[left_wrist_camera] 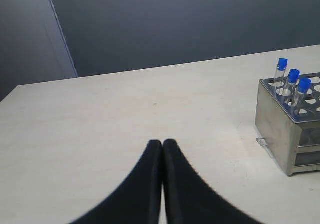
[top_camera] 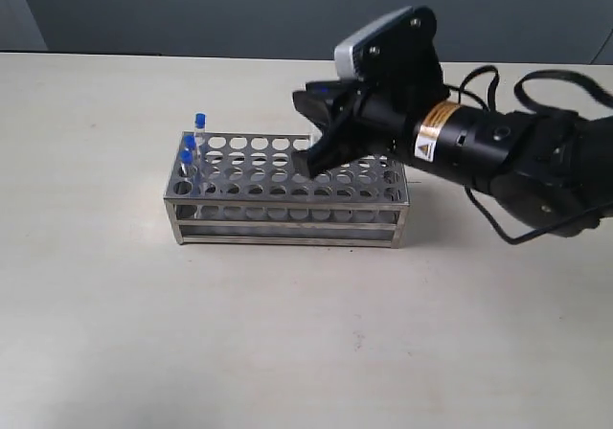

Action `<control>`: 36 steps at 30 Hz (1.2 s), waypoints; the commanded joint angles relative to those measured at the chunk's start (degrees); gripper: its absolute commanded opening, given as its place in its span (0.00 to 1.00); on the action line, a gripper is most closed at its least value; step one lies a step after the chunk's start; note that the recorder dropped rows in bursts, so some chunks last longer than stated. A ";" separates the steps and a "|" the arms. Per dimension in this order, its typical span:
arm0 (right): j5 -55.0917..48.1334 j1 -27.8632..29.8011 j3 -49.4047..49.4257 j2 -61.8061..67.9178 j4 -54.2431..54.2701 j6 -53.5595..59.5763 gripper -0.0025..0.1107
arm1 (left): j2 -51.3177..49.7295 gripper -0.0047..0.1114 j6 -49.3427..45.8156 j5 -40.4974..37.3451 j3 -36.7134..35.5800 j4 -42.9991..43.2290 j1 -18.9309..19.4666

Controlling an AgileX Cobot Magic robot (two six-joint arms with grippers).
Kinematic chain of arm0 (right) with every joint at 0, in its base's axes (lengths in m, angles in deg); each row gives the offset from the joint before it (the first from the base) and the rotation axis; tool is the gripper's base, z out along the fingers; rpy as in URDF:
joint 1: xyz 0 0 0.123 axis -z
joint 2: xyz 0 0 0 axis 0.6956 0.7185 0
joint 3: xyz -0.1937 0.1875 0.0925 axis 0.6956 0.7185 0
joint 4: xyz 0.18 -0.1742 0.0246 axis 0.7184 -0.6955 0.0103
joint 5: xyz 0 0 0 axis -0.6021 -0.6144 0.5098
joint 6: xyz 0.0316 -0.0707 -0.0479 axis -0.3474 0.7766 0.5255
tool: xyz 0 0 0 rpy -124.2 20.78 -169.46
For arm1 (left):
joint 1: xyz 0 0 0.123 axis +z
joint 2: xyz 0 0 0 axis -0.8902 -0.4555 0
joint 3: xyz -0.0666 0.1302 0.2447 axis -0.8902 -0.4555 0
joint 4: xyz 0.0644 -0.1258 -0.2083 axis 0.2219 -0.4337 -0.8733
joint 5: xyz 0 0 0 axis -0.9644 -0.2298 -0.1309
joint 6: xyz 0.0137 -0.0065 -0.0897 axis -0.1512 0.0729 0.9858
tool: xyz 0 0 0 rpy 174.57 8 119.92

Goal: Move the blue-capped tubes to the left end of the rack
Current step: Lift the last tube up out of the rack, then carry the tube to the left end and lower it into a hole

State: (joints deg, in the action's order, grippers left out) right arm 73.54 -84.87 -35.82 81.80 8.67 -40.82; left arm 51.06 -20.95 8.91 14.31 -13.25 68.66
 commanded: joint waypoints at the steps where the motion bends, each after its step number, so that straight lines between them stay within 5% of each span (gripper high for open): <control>1: 0.39 -0.94 -3.74 -2.71 -4.56 -1.22 0.03 | 0.30 0.05 0.03 0.42 0.18 0.05 -0.24; 17: -0.73 -10.61 -17.29 10.33 -9.86 -3.27 0.03 | 0.30 0.05 0.03 0.30 0.18 0.05 -0.24; 36: -2.33 -11.28 -22.42 19.58 -15.83 -10.52 0.03 | 0.30 0.05 0.03 0.30 0.18 0.05 -0.24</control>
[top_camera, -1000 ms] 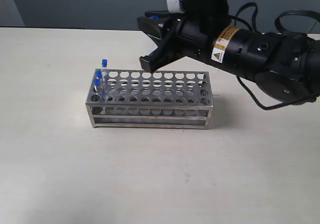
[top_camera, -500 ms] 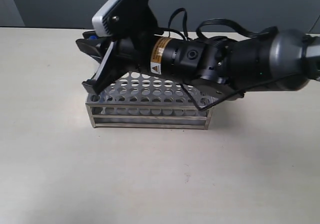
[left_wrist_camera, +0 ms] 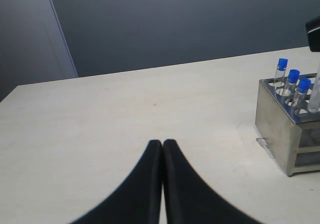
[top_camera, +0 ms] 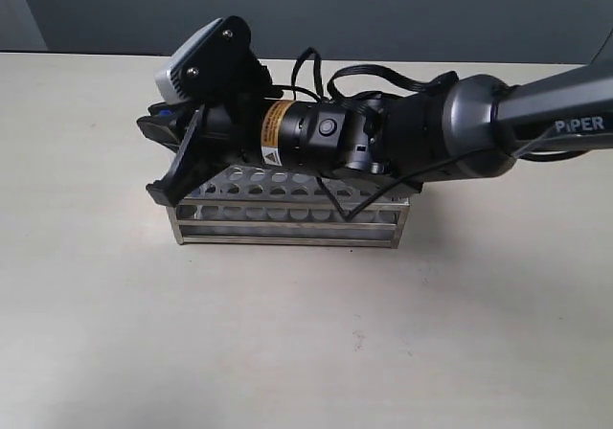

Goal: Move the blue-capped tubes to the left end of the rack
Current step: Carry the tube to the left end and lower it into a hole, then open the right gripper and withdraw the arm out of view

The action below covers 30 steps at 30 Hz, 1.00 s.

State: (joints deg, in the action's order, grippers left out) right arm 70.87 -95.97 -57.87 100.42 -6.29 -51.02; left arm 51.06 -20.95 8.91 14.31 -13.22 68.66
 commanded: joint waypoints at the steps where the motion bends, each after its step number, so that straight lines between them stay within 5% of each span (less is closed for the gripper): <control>1: 0.34 -0.18 -0.37 1.30 -0.86 -0.21 0.03 | 0.30 0.05 0.03 0.30 0.18 0.02 -0.24; 18: 0.80 -0.18 -0.82 5.07 -1.33 -0.21 0.03 | 0.30 0.05 0.03 0.30 0.18 0.02 -0.24; 22: 1.44 -0.18 -0.82 6.85 -1.33 -0.21 0.31 | 0.30 0.05 0.03 0.30 0.18 0.02 -0.24; 24: 1.57 -0.18 -0.82 6.70 -1.33 -0.21 0.34 | 0.30 0.05 0.03 0.30 0.18 0.02 -0.24; 28: -1.77 -0.07 -0.82 0.13 3.62 -0.21 0.30 | 0.30 0.05 0.03 0.30 0.18 0.02 -0.24; 30: -8.78 0.45 -0.82 -6.61 7.34 2.27 0.13 | 0.30 0.05 0.03 0.30 0.18 0.02 -0.24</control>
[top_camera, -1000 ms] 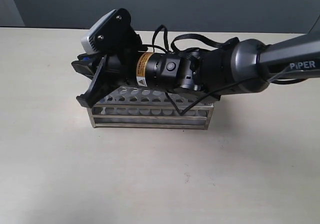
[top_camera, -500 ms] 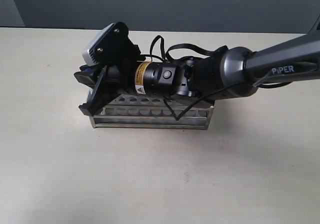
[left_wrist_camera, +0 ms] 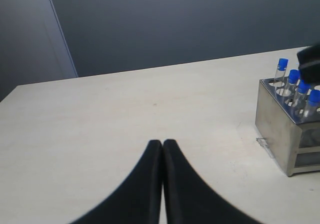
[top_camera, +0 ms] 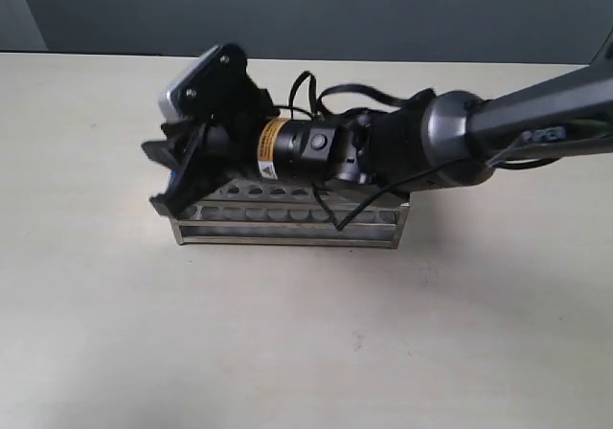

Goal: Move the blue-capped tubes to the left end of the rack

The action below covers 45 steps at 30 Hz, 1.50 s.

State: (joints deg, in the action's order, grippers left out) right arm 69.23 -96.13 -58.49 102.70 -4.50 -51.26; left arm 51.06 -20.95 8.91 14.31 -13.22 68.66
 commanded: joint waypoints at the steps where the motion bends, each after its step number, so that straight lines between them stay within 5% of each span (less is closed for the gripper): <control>1: -10.97 1.42 -0.05 -12.52 5.44 4.01 0.02 | 0.30 0.05 0.03 0.30 0.18 0.02 -0.24; 4: -21.44 8.04 1.72 -24.31 4.84 4.13 0.02 | 0.30 0.05 0.03 0.30 0.18 0.02 -0.24; 15: -20.77 31.42 30.39 -57.36 8.98 3.47 0.02 | 0.30 0.05 0.03 0.25 0.18 0.02 -0.24; 22: -24.20 32.24 43.40 -69.63 13.37 3.47 0.02 | 0.30 0.05 0.03 0.25 0.18 0.02 -0.24; 36: -31.70 32.39 44.95 -75.15 13.37 3.47 0.02 | 0.30 0.05 0.03 0.38 0.18 0.02 -0.24; 45: -31.84 44.21 44.95 -87.83 13.37 3.47 0.02 | 0.30 0.05 0.03 0.38 0.18 0.02 -0.24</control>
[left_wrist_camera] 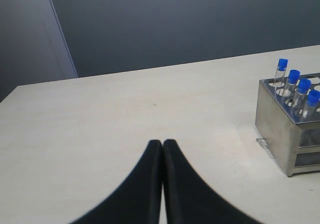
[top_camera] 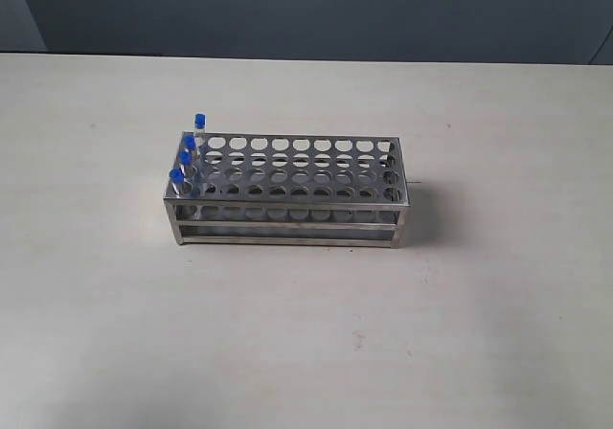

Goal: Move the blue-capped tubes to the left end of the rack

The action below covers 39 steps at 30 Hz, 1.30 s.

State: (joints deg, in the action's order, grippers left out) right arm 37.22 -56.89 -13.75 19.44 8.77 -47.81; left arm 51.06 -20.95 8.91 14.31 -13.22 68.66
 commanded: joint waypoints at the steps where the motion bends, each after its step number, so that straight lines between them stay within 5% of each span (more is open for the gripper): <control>1: 0.17 6.06 0.21 -5.55 0.10 0.02 0.02 | 0.30 0.05 0.03 0.38 0.18 0.02 -0.24; 12: 1.12 2.99 1.71 -7.69 0.86 0.02 0.02 | 0.30 0.05 0.03 0.51 0.18 0.02 -0.24; 21: 5.96 2.99 20.50 -20.49 19.26 0.02 0.02 | 0.30 0.05 0.03 0.51 0.18 0.02 -0.24; 25: -7.75 3.10 20.50 -24.69 26.79 0.02 0.02 | 0.30 0.05 0.03 0.39 0.18 0.02 -0.24; 29: -15.14 3.18 20.50 -27.66 22.98 0.02 0.02 | 0.30 0.05 0.03 0.39 0.18 0.02 -0.24; 39: -14.95 3.18 20.50 -29.70 16.44 0.02 0.02 | 0.30 0.05 0.03 0.39 0.18 0.02 -0.24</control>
State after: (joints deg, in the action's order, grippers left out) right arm 22.29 -53.66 6.67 -9.89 26.23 -47.81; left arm 51.06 -20.95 8.91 14.31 -13.22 68.66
